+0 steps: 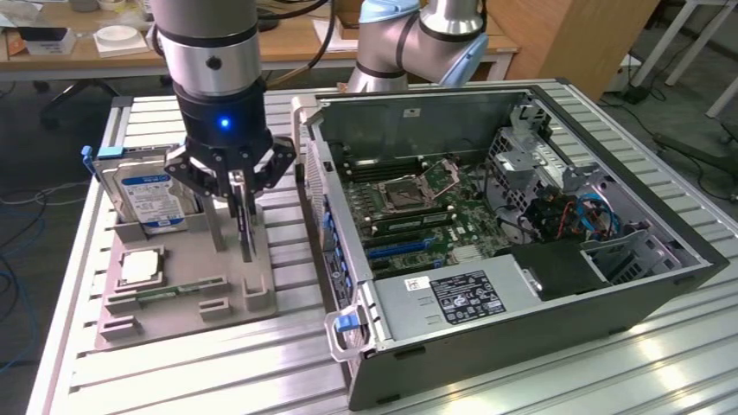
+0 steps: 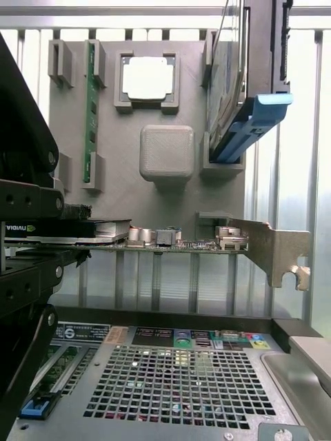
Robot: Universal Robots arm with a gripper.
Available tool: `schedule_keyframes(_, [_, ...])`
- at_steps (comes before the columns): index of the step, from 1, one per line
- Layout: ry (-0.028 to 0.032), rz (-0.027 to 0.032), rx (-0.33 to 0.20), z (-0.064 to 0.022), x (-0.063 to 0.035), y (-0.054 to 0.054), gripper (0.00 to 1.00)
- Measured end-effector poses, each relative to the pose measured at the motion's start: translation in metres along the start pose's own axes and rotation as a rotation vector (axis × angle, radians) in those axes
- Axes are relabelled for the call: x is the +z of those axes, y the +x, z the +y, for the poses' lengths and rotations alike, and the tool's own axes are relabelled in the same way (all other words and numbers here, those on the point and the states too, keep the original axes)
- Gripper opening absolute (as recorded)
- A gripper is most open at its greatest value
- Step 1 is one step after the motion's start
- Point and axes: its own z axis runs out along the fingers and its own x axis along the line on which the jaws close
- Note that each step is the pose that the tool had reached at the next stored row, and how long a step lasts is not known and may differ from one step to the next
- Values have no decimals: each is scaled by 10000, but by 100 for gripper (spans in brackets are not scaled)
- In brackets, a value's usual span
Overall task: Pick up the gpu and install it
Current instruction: 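Pick up the gpu and move the gpu toward the slot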
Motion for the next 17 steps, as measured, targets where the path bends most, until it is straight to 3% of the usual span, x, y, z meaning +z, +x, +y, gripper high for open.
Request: schedule_keyframes(17, [0,0,0,1,-58,0,26])
